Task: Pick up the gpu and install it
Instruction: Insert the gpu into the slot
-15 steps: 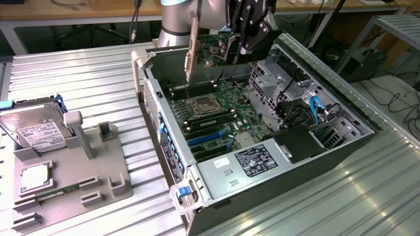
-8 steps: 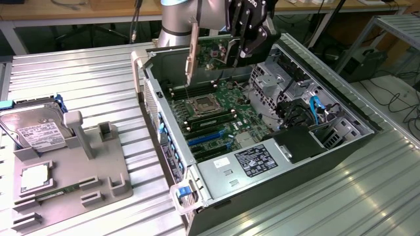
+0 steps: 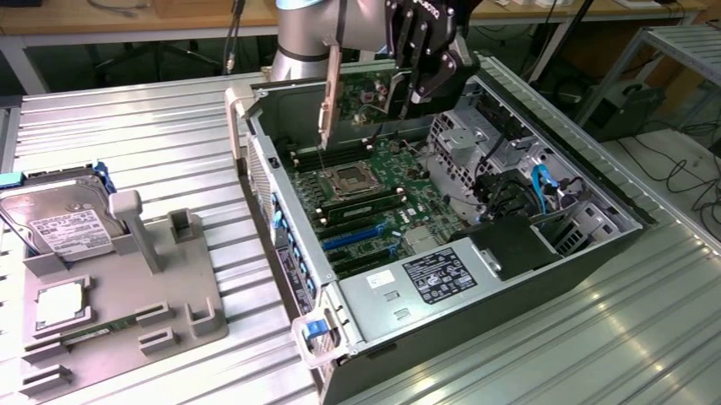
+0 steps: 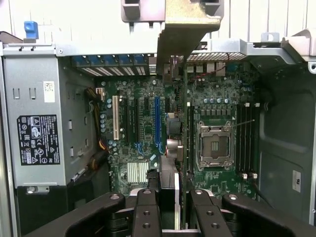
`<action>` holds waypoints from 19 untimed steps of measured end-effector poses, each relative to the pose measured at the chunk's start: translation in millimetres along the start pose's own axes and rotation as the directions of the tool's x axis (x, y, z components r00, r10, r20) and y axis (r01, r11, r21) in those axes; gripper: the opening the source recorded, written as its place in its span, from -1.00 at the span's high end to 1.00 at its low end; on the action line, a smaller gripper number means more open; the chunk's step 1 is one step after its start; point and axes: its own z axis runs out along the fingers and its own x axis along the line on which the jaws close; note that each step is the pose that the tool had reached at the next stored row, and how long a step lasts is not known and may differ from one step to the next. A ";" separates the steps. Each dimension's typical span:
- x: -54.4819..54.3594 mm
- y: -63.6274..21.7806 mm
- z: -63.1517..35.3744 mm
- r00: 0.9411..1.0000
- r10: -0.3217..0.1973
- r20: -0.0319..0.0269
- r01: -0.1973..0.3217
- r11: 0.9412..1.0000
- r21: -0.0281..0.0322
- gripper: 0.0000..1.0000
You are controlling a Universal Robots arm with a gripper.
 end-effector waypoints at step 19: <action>0.1 0.0 8.7 1.000 0.000 -0.003 0.000 1.000 0.001 0.44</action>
